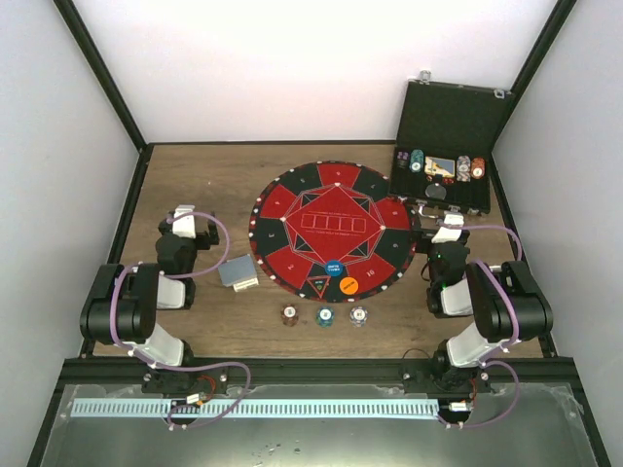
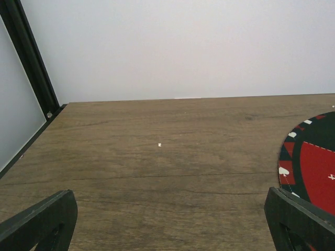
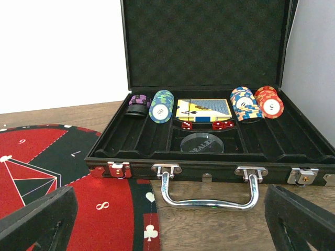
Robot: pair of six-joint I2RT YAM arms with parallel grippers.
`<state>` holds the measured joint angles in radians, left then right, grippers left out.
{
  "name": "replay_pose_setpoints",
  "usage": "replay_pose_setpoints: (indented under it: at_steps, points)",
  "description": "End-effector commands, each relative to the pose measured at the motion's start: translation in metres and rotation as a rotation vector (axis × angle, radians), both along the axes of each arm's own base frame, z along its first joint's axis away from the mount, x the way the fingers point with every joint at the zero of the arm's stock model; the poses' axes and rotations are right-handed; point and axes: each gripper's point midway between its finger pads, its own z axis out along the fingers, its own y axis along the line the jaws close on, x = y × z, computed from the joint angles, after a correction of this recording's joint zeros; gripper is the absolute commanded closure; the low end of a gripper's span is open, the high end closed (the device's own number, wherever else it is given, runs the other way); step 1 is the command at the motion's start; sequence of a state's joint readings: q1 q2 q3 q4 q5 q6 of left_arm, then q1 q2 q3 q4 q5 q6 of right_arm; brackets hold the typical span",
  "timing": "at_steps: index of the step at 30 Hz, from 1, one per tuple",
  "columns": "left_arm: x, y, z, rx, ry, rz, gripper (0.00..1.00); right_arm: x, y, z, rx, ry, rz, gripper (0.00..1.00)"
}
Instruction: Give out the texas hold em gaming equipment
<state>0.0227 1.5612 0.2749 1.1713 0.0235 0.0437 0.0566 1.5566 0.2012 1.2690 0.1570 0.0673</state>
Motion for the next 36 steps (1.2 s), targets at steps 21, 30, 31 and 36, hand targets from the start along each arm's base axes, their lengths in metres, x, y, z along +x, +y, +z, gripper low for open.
replay_pose_setpoints:
  at_steps: [21, 30, 31, 36]
  points:
    - [0.027, 0.004, 0.042, 0.027, 0.214, -0.054, 0.00, 0.014, -0.013, 0.081, 0.054, -0.006, -0.093, 0.00]
    - [0.011, 0.013, 0.073, -0.096, 0.491, -0.217, 0.00, -0.001, 0.053, 0.154, 0.347, 0.059, 0.283, 0.00]
    - [0.007, 0.013, 0.072, -0.099, 0.516, -0.233, 0.00, -0.005, 0.071, 0.150, 0.351, 0.107, 0.352, 0.00]
    - [-0.014, 0.014, 0.069, -0.052, 0.600, -0.269, 0.00, -0.041, 0.164, 0.114, 0.167, 0.306, 0.475, 0.00]
